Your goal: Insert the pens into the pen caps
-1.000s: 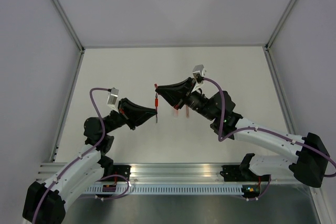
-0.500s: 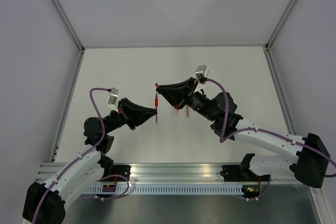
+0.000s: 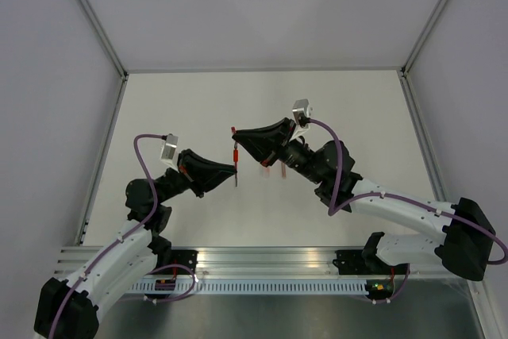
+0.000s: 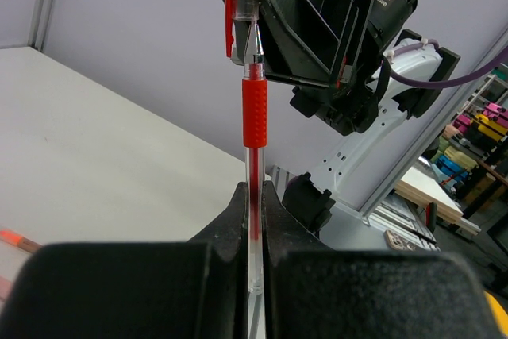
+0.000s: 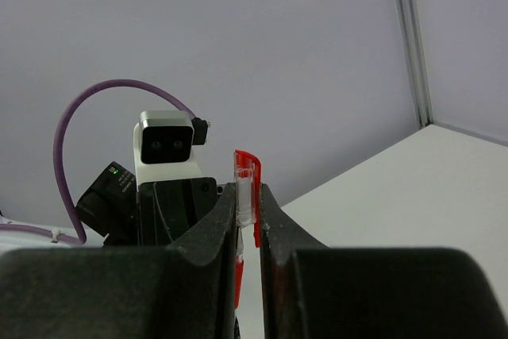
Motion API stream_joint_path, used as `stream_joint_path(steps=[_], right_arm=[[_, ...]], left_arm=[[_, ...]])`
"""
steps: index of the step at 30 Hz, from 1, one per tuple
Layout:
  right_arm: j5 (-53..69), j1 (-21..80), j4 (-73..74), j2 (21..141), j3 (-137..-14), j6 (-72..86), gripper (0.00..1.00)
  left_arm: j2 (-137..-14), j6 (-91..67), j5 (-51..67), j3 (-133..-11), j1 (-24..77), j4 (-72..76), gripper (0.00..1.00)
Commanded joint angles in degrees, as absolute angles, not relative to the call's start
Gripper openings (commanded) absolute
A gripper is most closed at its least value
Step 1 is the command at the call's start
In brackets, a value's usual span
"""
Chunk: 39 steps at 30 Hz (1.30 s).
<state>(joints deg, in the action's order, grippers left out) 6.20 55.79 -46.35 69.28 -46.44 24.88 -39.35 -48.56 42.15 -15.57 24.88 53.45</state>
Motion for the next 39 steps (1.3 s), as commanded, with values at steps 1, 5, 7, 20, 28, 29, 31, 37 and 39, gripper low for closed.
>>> stream_joint_path(steps=[1, 5, 7, 20, 28, 29, 31, 37, 39], right_arm=[[6.59, 56.34, -49.92, 69.70, -48.60, 25.84, 0.00], [6.59, 56.69, -50.45, 69.52, -47.82, 25.93, 0.00], [6.59, 56.86, -51.15, 69.35, -47.03, 26.10, 0.00], [7.03, 57.39, -53.00, 68.73, -45.18, 26.72, 0.00], [6.77, 57.74, -55.02, 69.52, -43.33, 27.25, 0.00], [6.77, 57.92, -55.45, 69.78, -43.33, 27.42, 0.00], [7.03, 58.09, -56.24, 70.57, -43.33, 27.86, 0.00], [7.21, 58.80, -60.27, 72.16, -41.84, 29.26, 0.00], [7.29, 59.06, -61.43, 72.68, -41.31, 29.97, 0.00]], left_arm=[[-38.67, -47.90, 41.75, -15.38, 25.22, 54.93, 0.02], [-38.50, -47.99, 41.66, -15.38, 25.23, 54.76, 0.02], [-38.32, -47.99, 41.40, -15.29, 25.22, 54.67, 0.02], [-37.18, -47.73, 40.34, -14.59, 25.22, 54.67, 0.02], [-35.33, -47.46, 39.64, -14.06, 25.22, 54.67, 0.02], [-35.33, -47.46, 39.64, -14.06, 25.22, 54.67, 0.02], [-35.33, -47.46, 39.64, -14.15, 25.22, 54.67, 0.02], [-35.07, -47.46, 39.20, -14.06, 25.22, 54.49, 0.02], [-35.07, -47.37, 38.94, -13.97, 25.22, 54.14, 0.02]])
